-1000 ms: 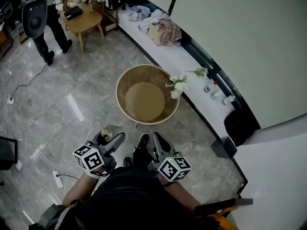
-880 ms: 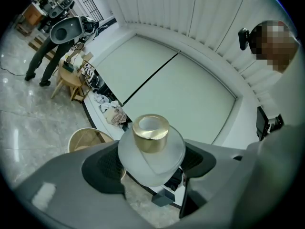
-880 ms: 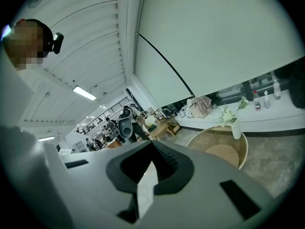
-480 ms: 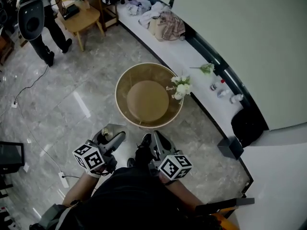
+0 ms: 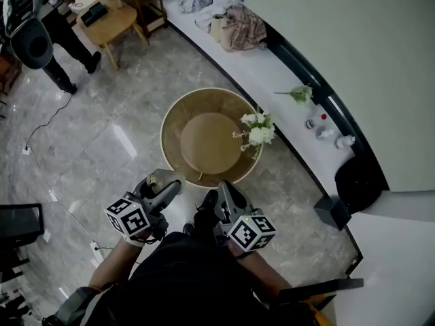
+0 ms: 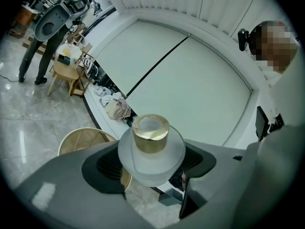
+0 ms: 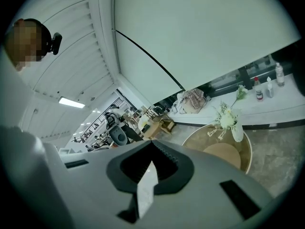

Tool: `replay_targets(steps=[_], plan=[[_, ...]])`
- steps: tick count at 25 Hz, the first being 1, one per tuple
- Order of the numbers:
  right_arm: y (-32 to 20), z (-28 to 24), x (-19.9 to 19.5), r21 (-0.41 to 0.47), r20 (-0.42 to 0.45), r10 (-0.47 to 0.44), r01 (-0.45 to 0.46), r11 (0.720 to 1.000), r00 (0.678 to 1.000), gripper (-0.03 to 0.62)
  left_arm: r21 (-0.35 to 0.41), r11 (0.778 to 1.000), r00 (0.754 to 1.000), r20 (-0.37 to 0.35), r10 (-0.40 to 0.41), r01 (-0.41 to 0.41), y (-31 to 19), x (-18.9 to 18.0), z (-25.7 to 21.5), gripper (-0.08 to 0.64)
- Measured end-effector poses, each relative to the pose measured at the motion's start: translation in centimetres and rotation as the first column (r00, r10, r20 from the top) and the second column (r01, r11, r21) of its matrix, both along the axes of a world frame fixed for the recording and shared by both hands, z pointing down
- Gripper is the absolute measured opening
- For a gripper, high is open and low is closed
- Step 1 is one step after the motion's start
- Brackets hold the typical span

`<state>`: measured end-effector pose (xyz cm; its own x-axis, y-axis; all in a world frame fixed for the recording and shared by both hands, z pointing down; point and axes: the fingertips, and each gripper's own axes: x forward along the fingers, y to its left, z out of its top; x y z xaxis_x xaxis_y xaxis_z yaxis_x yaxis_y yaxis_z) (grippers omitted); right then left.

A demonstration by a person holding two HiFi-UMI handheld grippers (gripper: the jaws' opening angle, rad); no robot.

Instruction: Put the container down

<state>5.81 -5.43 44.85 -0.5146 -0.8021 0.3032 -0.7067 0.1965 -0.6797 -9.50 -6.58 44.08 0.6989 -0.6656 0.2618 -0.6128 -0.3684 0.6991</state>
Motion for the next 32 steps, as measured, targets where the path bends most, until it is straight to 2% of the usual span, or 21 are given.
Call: replay_targets(steps=[12, 17, 24, 32], plan=[[-4.6, 2.4, 2.7, -0.024, -0.010, 0.009, -0.009, 1.000, 1.000, 0.006, -0.043, 0.999, 0.998, 0.062, -0.010, 0.012, -4.7, 1.7, 2.8, 0.342], [-5.9, 3.6, 2.8, -0.044, -0.020, 0.030, -0.031, 0.999, 0.999, 0.006, -0.073, 0.997, 0.995, 0.094, 0.014, -0.007, -6.4, 1.4, 4.8, 0.341], [-8.0, 6.4, 2.5, -0.089, -0.058, 0.083, -0.088, 0.992, 0.995, 0.006, -0.137, 0.989, 0.993, 0.095, 0.070, -0.056, -9.7, 1.0, 8.2, 0.342], [-11.5, 10.2, 1.5, -0.144, -0.073, 0.136, -0.146, 0.979, 0.988, 0.006, -0.169, 0.982, 0.970, 0.214, 0.115, -0.079, -17.3, -0.6, 15.9, 0.342]])
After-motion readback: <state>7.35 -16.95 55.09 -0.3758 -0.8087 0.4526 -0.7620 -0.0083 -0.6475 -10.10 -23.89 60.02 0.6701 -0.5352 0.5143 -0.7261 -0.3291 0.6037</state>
